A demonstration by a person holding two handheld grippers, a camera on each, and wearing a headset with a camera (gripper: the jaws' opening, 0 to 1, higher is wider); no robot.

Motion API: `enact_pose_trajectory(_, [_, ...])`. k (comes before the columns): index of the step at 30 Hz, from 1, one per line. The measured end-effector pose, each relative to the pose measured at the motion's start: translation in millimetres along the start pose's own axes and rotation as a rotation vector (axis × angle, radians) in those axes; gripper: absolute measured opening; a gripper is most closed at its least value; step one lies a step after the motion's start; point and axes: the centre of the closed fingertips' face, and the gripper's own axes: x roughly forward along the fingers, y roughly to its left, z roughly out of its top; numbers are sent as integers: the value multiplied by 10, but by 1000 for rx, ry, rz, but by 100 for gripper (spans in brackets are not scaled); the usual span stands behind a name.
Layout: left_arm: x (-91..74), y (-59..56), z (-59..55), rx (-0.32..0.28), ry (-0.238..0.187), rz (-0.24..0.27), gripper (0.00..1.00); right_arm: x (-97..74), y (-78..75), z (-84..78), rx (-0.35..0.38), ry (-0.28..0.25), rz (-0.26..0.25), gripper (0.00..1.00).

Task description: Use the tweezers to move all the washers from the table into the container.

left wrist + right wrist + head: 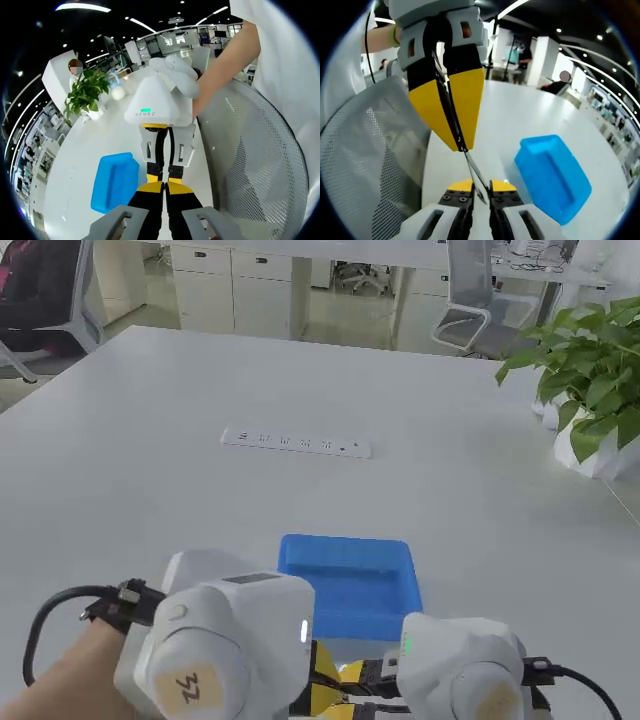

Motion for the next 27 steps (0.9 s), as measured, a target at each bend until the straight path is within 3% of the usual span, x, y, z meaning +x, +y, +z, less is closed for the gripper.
enact_pose_trajectory(13, [88, 126, -17, 22, 42, -15, 0, 89, -81, -15, 43, -18, 9, 7])
enact_pose_trajectory(19, [94, 219, -7, -35, 15, -30, 0, 72, -149, -22, 126, -30, -11, 8])
enact_pose_trajectory(27, [150, 372, -1, -68, 19, -65, 0, 69, -212, -39, 232, -56, -13, 7])
